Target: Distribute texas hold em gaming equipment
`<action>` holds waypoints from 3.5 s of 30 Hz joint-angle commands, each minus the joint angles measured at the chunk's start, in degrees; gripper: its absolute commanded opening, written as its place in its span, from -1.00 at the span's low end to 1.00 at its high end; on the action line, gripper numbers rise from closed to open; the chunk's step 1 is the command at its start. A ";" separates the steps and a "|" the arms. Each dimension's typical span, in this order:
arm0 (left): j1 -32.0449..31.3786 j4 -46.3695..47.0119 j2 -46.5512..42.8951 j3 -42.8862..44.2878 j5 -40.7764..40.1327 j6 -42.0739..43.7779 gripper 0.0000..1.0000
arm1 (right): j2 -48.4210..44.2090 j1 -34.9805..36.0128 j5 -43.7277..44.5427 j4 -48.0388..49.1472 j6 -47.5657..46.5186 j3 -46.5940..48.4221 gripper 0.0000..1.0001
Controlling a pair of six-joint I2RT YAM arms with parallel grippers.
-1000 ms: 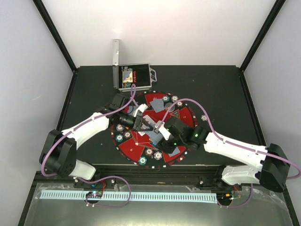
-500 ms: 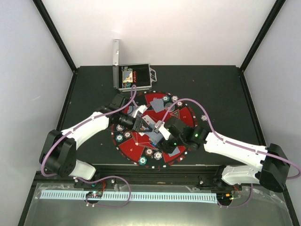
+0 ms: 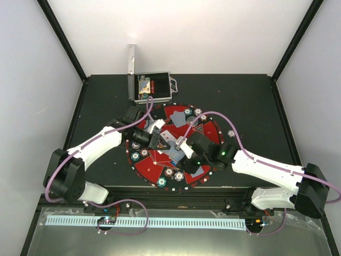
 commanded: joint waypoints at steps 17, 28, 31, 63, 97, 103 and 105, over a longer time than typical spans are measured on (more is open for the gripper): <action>1.11 -4.21 -4.15 2.26 1.02 2.11 -0.39 | -1.18 0.14 0.34 1.91 0.43 0.34 0.24; 1.47 -4.91 -4.85 2.23 0.97 1.64 -0.47 | -1.18 0.14 0.35 1.86 0.31 0.64 0.24; 1.61 -6.05 -5.06 2.05 0.60 2.05 -0.47 | -1.23 0.18 0.25 1.94 0.40 0.48 0.24; 1.92 -0.62 -7.45 -0.75 2.26 -3.21 -0.90 | -1.43 0.23 0.53 2.31 0.53 0.63 0.24; -0.37 24.36 -20.15 -15.32 -4.33 -28.50 -0.97 | -0.30 0.26 0.80 4.06 1.83 1.02 0.24; -0.44 25.78 -20.03 -15.88 -4.49 -29.79 -0.97 | -0.36 0.28 1.24 3.89 1.89 0.84 0.24; -0.58 26.05 -20.29 -15.96 -4.61 -30.32 -0.97 | -0.43 0.29 1.55 3.86 1.91 0.73 0.24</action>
